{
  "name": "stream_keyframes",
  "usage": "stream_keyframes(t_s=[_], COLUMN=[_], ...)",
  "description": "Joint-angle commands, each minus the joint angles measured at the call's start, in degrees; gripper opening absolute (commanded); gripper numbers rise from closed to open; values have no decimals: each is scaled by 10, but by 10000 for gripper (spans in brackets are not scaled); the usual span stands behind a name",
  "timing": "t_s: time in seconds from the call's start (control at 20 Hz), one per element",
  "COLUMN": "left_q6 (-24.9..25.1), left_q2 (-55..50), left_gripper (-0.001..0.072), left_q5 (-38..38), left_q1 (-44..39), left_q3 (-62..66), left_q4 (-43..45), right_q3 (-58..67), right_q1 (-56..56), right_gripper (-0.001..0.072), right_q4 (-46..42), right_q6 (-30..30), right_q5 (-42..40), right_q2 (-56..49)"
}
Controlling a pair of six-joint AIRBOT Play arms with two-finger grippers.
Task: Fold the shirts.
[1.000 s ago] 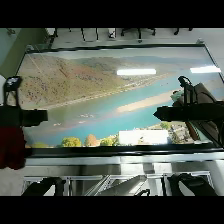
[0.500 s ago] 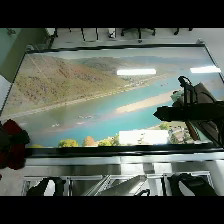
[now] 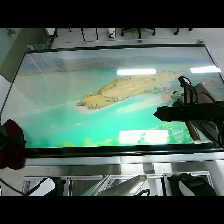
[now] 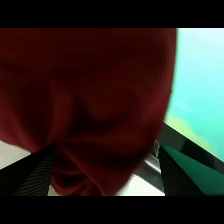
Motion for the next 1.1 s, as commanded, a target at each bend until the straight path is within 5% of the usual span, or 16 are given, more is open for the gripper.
stream_keyframes(t_s=[0.0,0.05,0.1,0.15,0.4,0.65,1.05], left_q6=[-8,-9,-10,-10,-10,-10,-61], left_q2=[-101,-122,-139,-151,-96,49,92], left_gripper=[698,587,222,13,11,11,11], left_q5=[-19,-12,5,20,85,71,23], left_q1=[37,43,44,42,-35,-225,-587], left_q3=[42,52,66,81,177,291,276], left_q4=[21,20,21,19,-104,-309,-324], right_q3=[0,0,0,0,0,0,0], right_q1=[0,0,0,0,0,0,0], right_gripper=[21,21,21,21,21,21,21], right_q4=[0,0,0,0,0,0,0], right_q6=[0,0,0,0,0,0,0], right_q5=[0,0,0,0,0,2,0], right_q2=[0,0,0,0,0,0,0])
